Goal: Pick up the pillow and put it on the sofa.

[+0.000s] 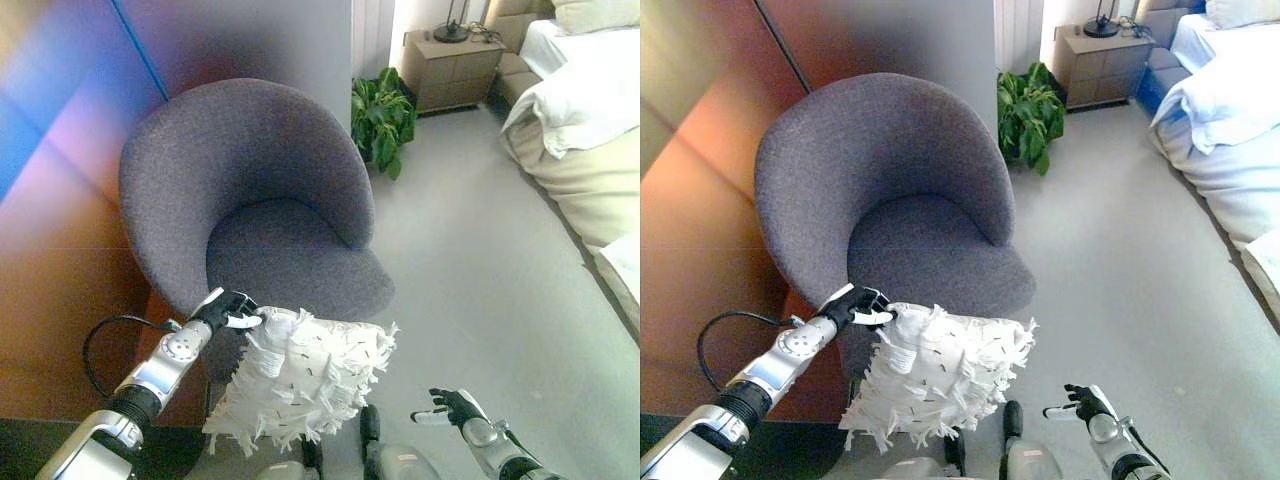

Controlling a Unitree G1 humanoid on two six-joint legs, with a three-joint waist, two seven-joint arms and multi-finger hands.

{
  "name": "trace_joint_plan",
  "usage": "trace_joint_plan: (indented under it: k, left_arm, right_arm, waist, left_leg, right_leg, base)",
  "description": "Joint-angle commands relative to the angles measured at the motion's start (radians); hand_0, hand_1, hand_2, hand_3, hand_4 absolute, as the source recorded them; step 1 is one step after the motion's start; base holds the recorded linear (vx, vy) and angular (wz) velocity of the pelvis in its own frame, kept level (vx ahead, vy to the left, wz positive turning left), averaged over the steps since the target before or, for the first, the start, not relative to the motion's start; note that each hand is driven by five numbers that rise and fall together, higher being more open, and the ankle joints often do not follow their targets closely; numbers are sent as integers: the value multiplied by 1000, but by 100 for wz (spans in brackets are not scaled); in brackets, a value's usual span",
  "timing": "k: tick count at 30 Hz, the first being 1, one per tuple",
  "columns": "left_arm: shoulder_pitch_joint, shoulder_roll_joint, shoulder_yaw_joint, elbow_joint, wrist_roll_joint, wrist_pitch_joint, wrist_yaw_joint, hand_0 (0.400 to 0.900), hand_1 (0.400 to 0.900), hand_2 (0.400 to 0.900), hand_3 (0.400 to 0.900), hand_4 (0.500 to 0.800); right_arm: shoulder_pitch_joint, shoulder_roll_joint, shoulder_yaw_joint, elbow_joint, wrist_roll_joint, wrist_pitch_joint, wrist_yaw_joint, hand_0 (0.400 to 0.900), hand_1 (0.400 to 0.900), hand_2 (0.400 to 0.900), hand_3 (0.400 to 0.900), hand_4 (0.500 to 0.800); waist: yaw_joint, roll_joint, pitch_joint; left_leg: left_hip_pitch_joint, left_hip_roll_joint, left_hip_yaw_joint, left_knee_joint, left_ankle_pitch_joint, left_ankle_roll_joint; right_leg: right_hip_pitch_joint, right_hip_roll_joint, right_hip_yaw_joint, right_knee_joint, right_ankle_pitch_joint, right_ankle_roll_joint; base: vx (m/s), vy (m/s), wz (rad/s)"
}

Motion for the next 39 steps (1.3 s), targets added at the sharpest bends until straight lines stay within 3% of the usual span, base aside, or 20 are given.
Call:
trace_joint_plan:
  k: [1, 9, 16, 23, 28, 31, 36, 39]
  left_arm:
    - [-242, 196, 162, -43, -106, -44, 15, 400, 400, 400, 400, 500]
    - [-437, 330, 135, 51, -220, -5, -44, 400, 400, 400, 400, 500]
    - [-676, 422, 14, 203, -293, 35, -99, 400, 400, 400, 400, 500]
    - [-859, 485, -91, 325, -310, 83, -105, 400, 400, 400, 400, 500]
    - [-883, 486, -97, 363, -319, 162, -96, 400, 400, 400, 400, 500]
    - [-858, 470, -66, 373, -334, 204, -100, 400, 400, 400, 400, 500]
    - [-809, 438, -9, 407, -293, 206, -71, 400, 400, 400, 400, 500]
    - [-812, 422, 3, 417, -311, 196, -9, 400, 400, 400, 400, 500]
  right_arm:
    - [47, -28, 11, 41, -22, -15, -10, 900, 900, 900, 900, 800]
    - [49, -36, 14, 55, -24, -17, 1, 900, 900, 900, 900, 800]
    - [51, -37, 15, 85, -23, -18, 14, 900, 900, 900, 900, 800]
    - [64, -26, 15, 112, -26, -16, 19, 900, 900, 900, 900, 800]
    - [83, -20, 9, 122, -30, -21, 22, 900, 900, 900, 900, 800]
    - [94, -15, 11, 120, -31, -23, 18, 900, 900, 900, 900, 800]
    - [114, -17, 17, 110, -42, -34, 11, 900, 900, 900, 900, 800]
    - [111, -33, 35, 86, -41, -46, 6, 900, 900, 900, 900, 800]
  waist:
    - [28, -4, -159]
    - [32, 7, -187]
    - [26, 22, -211]
    - [15, 29, -221]
    - [5, 36, -220]
    - [-1, 39, -217]
    - [-21, 39, -202]
    - [-36, 41, -176]
  left_leg:
    - [-33, 36, -35, 71, -59, -60]
    - [-21, 30, -47, 57, -57, -57]
    - [-14, 31, -44, 38, -49, -58]
    - [-14, 32, -30, 37, -49, -58]
    - [-13, 30, -23, 27, -45, -57]
    - [-15, 28, -20, 16, -43, -57]
    - [-18, 25, -10, 2, -42, -55]
    - [-42, 24, 1, 0, -37, -55]
  right_leg:
    - [68, -98, 35, 88, -150, 154]
    - [80, -94, 30, 79, -154, 158]
    - [87, -89, 25, 71, -154, 165]
    - [83, -84, 30, 69, -151, 170]
    - [79, -83, 30, 70, -151, 173]
    - [73, -83, 32, 70, -153, 174]
    - [59, -82, 41, 69, -150, 178]
    - [26, -83, 53, 72, -144, 176]
  base:
    - [31, -9, 5]
    - [21, -9, 5]
    - [32, -10, 4]
    - [55, -19, 0]
    - [80, 4, 1]
    - [84, 17, -1]
    - [85, 31, -4]
    - [-45, 56, -5]
